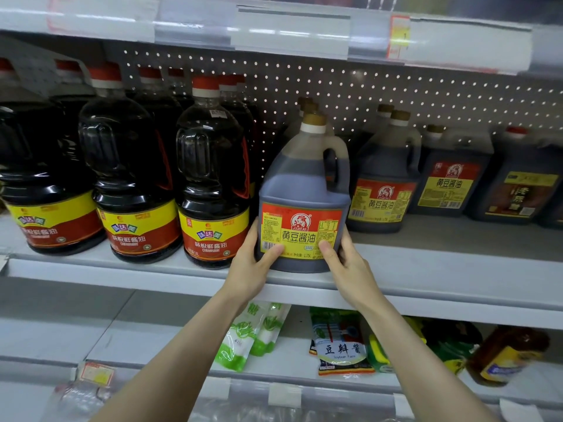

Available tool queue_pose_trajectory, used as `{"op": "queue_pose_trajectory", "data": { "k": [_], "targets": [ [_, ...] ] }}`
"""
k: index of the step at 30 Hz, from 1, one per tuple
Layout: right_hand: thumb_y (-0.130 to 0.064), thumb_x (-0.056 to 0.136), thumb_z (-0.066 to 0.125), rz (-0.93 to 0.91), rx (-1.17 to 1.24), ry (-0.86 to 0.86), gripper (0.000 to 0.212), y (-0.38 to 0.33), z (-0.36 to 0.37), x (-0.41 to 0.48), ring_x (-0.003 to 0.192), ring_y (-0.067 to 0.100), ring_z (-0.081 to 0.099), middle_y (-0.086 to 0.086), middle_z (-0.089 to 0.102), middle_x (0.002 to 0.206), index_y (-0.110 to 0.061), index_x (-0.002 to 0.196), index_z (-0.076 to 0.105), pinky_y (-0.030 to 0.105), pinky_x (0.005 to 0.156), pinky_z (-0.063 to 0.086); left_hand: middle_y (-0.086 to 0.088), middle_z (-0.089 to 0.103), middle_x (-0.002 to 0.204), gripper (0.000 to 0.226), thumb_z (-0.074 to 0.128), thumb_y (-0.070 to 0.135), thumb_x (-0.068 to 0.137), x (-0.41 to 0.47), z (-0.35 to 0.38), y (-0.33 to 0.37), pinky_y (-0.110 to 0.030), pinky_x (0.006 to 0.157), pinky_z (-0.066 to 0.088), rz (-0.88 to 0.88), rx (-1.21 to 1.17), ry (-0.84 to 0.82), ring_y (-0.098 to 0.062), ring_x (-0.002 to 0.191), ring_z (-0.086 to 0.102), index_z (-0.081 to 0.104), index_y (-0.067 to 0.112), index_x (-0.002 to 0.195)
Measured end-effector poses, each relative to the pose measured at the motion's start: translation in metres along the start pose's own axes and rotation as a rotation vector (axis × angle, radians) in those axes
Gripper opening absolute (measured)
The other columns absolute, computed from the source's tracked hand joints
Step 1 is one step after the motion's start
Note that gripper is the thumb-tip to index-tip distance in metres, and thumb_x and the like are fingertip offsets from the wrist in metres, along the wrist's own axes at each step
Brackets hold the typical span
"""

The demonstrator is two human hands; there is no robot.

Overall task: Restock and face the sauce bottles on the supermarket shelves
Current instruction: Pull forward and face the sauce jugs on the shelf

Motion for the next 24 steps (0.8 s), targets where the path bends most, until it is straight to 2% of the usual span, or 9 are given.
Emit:
{"op": "queue_pose_trajectory", "data": {
  "k": [7, 12, 19, 24],
  "targets": [
    [-0.066, 0.084, 0.040, -0.003, -0.027, -0.009, 0.076, 0.0018, -0.0012, 0.0016, 0.122, 0.010, 0.053, -0.016, 0.055, 0.134, -0.044, 0.151, 0.011, 0.035, 0.105, 0.042, 0.008, 0.059, 0.131, 0.056, 0.059, 0.020, 0.093, 0.0007, -0.0004, -0.0013, -0.043, 0.108, 0.041, 0.002, -0.019, -0.010, -0.011, 0.124, 0.053, 0.038, 0.026, 0.144],
    [-0.062, 0.086, 0.038, -0.001, -0.038, -0.010, 0.075, -0.0015, -0.0012, 0.0002, 0.120, 0.008, 0.053, -0.016, 0.054, 0.134, -0.042, 0.152, 0.009, 0.026, 0.100, 0.041, 0.009, 0.059, 0.132, 0.057, 0.059, 0.020, 0.093, 0.0008, -0.0005, -0.0022, -0.042, 0.108, 0.041, 0.001, -0.022, -0.010, -0.009, 0.124, 0.053, 0.036, 0.027, 0.145],
    [-0.062, 0.086, 0.037, 0.006, -0.054, -0.012, 0.075, -0.0017, -0.0007, 0.0007, 0.121, 0.010, 0.052, -0.015, 0.054, 0.135, -0.041, 0.152, 0.008, 0.025, 0.099, 0.040, 0.009, 0.059, 0.132, 0.058, 0.059, 0.022, 0.094, 0.0008, 0.0002, -0.0021, -0.042, 0.108, 0.041, 0.005, -0.013, -0.006, -0.009, 0.124, 0.053, 0.035, 0.029, 0.146],
    [-0.063, 0.086, 0.036, 0.011, -0.061, -0.012, 0.076, -0.0014, 0.0000, 0.0008, 0.123, 0.012, 0.051, -0.013, 0.052, 0.137, -0.040, 0.152, 0.008, 0.033, 0.104, 0.041, 0.010, 0.058, 0.132, 0.060, 0.060, 0.022, 0.093, 0.0012, 0.0003, -0.0031, -0.041, 0.108, 0.042, 0.005, -0.005, 0.006, -0.008, 0.124, 0.053, 0.034, 0.029, 0.146]
  ]
}}
Point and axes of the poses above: each hand's wrist, its own x-axis towards the middle knuckle, its own z-axis out of the palm, y = z × x, the point moved 2 cm from there along x, towards the middle knuckle
